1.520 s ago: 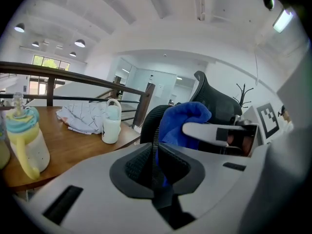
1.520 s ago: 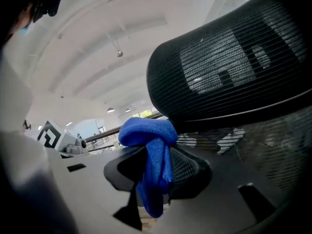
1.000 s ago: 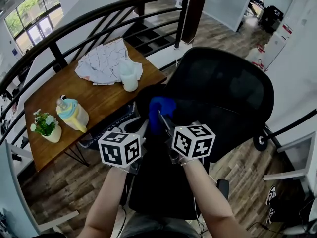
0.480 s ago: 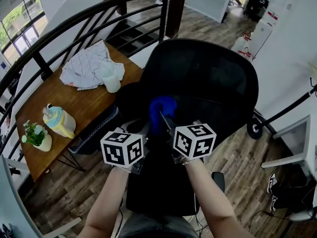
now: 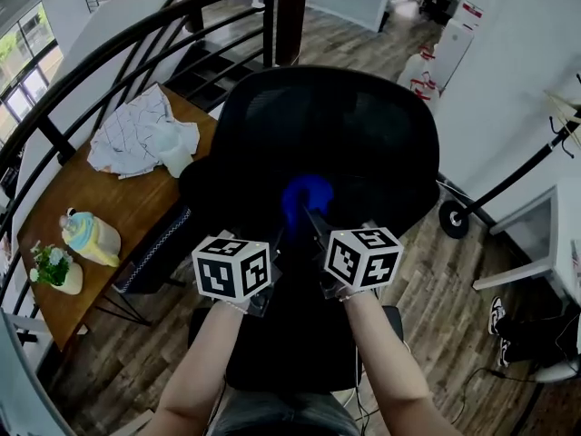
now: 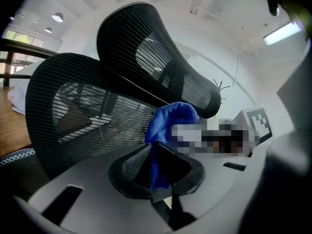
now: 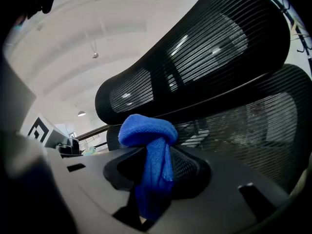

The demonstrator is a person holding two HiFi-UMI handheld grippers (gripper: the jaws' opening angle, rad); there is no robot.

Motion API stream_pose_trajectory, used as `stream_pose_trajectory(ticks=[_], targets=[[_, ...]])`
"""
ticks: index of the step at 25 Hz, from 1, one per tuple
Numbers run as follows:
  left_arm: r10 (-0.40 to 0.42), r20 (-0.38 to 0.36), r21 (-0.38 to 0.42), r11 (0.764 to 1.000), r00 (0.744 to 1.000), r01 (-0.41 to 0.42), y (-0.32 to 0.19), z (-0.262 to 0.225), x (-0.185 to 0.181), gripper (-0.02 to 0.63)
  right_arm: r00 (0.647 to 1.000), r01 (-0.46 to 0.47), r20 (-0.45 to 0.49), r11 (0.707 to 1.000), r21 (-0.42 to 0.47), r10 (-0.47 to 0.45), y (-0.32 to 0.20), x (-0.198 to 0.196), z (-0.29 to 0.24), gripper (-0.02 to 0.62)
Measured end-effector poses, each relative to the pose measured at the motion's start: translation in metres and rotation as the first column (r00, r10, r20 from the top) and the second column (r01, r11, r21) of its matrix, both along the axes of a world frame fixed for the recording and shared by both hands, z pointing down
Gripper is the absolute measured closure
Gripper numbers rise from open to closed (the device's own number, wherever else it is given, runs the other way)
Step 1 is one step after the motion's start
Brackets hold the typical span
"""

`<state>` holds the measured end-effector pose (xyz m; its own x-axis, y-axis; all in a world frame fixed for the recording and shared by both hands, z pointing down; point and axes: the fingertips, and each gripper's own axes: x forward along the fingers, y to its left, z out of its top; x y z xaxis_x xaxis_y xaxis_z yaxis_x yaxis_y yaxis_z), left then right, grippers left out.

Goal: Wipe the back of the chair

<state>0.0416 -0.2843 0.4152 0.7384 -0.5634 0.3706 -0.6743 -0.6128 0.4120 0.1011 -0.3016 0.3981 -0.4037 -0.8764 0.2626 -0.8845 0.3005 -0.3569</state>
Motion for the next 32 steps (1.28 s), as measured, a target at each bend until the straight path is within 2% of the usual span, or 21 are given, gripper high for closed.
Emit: stream_pose_trajectory(ticks=[15,24,32], targets=[[0.164,0.017,0.023,0.986,0.986,-0.164,0.012,-0.005,0.088,0.569,0.988,-0.151,0.013,0.988,-0.003,0.151,0.019,0.092,0.002,0.445],[0.265,0.021,0.024,0.964,0.964,-0.265,0.025,-0.005,0.143,0.568,0.964,-0.265,0.0,0.964,-0.006,0.265,0.039,0.159,0.003,0.446],[0.325,0.018,0.023,0.945,0.945,-0.326,0.038,-0.002,0.172,0.568,0.931,-0.364,-0.025,0.931,-0.012,0.364,0.058,0.205,0.008,0.446]])
